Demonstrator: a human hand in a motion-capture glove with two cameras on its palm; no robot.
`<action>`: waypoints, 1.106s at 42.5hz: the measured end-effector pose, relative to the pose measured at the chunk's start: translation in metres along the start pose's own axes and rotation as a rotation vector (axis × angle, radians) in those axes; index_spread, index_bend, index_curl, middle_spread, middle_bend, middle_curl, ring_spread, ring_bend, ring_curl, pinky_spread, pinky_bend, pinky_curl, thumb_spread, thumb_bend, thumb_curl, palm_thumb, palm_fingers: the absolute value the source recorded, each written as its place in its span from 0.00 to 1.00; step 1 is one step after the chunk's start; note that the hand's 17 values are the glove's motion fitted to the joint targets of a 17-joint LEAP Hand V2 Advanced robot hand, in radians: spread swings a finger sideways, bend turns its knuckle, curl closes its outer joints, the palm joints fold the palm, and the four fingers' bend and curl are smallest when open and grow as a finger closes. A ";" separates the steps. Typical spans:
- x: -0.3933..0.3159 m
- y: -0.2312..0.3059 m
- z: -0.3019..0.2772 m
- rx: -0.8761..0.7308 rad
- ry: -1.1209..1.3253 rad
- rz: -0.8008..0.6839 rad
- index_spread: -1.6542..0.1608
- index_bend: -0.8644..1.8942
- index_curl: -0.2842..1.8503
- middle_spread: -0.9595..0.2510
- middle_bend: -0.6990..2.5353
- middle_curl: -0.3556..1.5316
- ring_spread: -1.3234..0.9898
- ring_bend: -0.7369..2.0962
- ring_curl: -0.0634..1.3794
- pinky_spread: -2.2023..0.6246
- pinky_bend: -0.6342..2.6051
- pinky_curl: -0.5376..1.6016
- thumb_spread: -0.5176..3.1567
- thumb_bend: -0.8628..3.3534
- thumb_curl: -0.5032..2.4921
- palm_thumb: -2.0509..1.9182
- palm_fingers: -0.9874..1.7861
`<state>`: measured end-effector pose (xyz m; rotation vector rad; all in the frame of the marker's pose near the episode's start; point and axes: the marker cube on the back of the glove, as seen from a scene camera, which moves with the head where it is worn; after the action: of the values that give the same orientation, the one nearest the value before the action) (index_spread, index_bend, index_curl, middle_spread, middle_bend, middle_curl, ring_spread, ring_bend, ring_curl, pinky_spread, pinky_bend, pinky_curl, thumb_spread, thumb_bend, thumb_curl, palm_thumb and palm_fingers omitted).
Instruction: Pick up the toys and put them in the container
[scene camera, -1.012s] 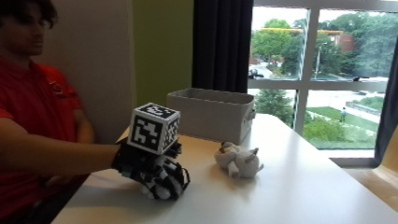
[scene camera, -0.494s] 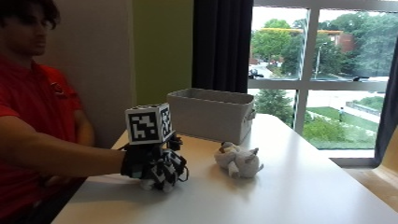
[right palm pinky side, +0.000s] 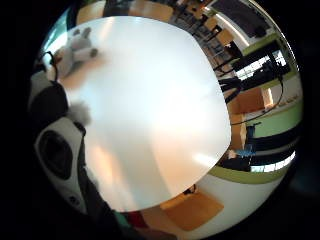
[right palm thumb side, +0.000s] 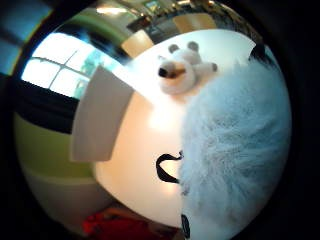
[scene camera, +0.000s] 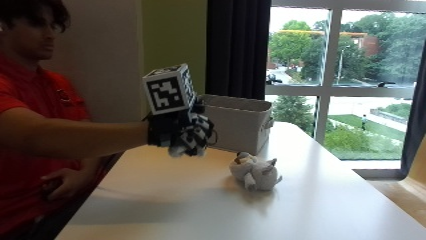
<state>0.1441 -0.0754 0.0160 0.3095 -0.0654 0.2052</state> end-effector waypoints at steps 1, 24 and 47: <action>-0.007 -0.004 -0.007 0.006 -0.018 -0.013 0.62 0.47 0.60 0.48 0.53 0.57 0.40 0.70 0.40 0.62 0.53 0.48 0.29 0.22 0.42 0.66 0.77; -0.201 -0.085 -0.093 0.094 -0.094 -0.202 0.60 0.47 0.71 0.49 0.52 0.63 0.40 0.68 0.40 0.63 0.54 0.48 0.29 0.20 0.46 0.65 0.73; -0.373 -0.084 -0.086 0.019 -0.351 -0.365 0.59 0.41 0.73 0.47 0.44 0.63 0.40 0.65 0.38 0.63 0.51 0.45 0.31 0.20 0.48 0.63 0.69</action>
<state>-0.2002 -0.1980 -0.1259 0.3685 -0.3512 -0.2132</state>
